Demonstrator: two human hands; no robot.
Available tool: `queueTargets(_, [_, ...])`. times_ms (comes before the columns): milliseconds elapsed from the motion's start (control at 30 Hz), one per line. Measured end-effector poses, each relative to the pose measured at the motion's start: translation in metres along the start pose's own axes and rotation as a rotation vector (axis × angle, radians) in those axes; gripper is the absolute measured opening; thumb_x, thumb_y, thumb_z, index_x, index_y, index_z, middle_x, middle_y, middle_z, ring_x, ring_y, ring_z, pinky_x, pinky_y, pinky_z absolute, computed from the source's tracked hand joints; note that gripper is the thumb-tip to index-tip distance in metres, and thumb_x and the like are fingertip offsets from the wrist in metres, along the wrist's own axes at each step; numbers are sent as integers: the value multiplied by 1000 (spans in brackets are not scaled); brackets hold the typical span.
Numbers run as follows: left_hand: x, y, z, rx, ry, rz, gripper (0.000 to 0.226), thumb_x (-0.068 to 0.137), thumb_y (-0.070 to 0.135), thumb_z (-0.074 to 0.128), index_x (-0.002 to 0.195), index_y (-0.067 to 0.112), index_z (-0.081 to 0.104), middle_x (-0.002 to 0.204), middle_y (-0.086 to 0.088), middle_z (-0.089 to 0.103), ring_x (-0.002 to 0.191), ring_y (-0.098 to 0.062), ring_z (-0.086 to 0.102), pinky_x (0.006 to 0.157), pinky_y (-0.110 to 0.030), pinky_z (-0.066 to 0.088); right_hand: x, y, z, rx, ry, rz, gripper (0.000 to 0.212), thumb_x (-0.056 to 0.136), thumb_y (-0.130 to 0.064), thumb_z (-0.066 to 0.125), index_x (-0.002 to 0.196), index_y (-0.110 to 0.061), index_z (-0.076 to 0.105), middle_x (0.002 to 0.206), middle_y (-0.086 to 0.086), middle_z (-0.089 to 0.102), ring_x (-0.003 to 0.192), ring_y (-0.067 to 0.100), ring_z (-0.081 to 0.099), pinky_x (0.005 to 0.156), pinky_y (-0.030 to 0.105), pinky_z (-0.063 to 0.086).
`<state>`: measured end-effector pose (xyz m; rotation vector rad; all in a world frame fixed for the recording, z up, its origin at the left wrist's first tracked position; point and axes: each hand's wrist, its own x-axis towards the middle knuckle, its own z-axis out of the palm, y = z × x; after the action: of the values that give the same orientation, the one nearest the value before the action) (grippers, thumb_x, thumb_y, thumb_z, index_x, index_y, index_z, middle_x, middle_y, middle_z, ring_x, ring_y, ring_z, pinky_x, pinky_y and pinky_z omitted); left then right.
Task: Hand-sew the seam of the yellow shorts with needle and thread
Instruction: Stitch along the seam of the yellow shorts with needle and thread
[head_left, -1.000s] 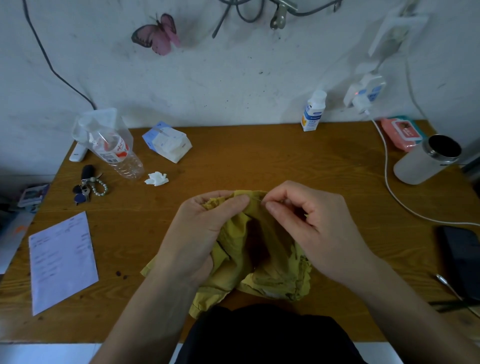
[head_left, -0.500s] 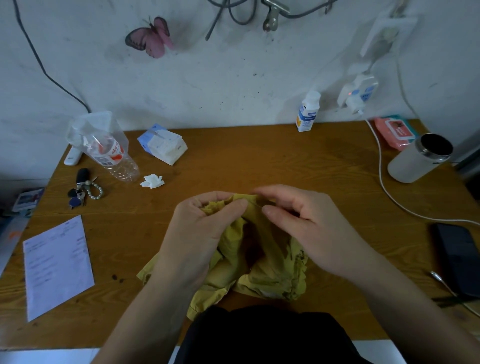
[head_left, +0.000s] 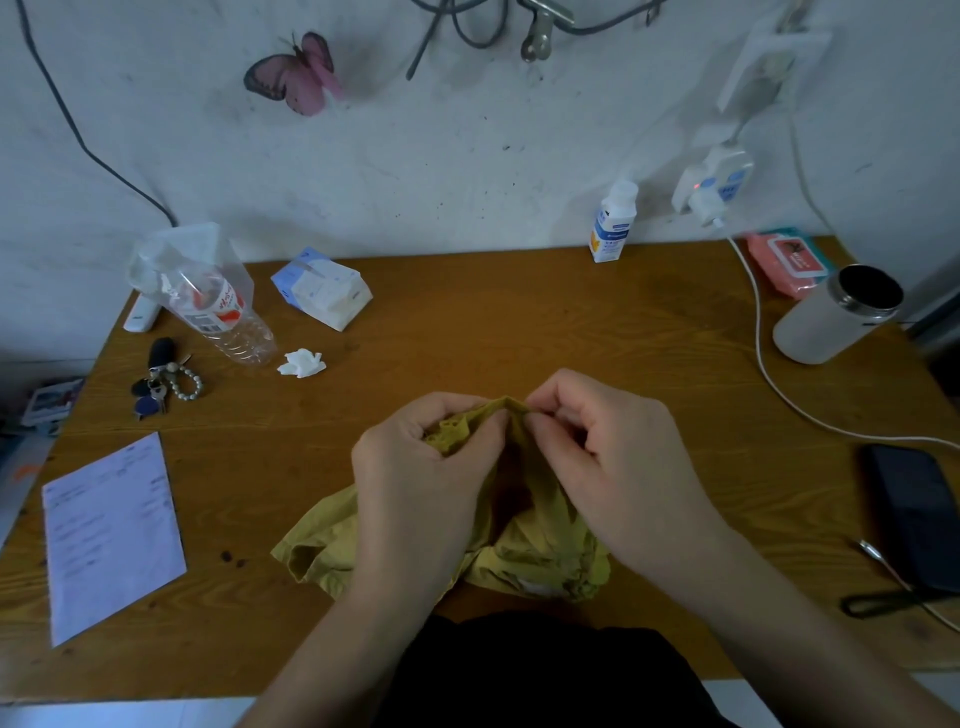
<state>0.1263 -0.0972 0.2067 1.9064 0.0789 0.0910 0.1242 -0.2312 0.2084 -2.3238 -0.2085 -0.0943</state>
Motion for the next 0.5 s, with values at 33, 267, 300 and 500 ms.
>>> queueTargets(33, [0,-1,0,14,0,16,13,78,20,69,73,32,72,69,18,70,63,-1,65,51,-11,50,0,0,0,-10,3,-2,9,91,-16,55,85,-17,62,60,-11,53,50,2,49,52,10,38])
queueTargets(267, [0,-2,1,15,-45,4,17,79,16,71,73,32,73,69,18,71,63,-1,65,50,-10,49,0,3,1,-15,-1,-21,9,91,-14,57,85,-14,63,61,-6,58,50,4,50,51,16,42])
queueTargets(300, [1,-3,0,-32,-59,-38,16,78,16,71,71,29,74,69,15,71,64,-2,66,52,-10,49,0,4,0,14,-9,-15,10,91,-14,57,85,-13,64,63,-3,61,53,6,53,52,18,44])
queueTargets(500, [8,1,-5,-404,-181,-398,6,67,22,71,69,19,76,68,-8,73,64,-20,71,56,-25,56,6,10,-14,276,-149,97,13,89,-19,57,82,-19,68,65,-5,67,60,11,62,57,27,50])
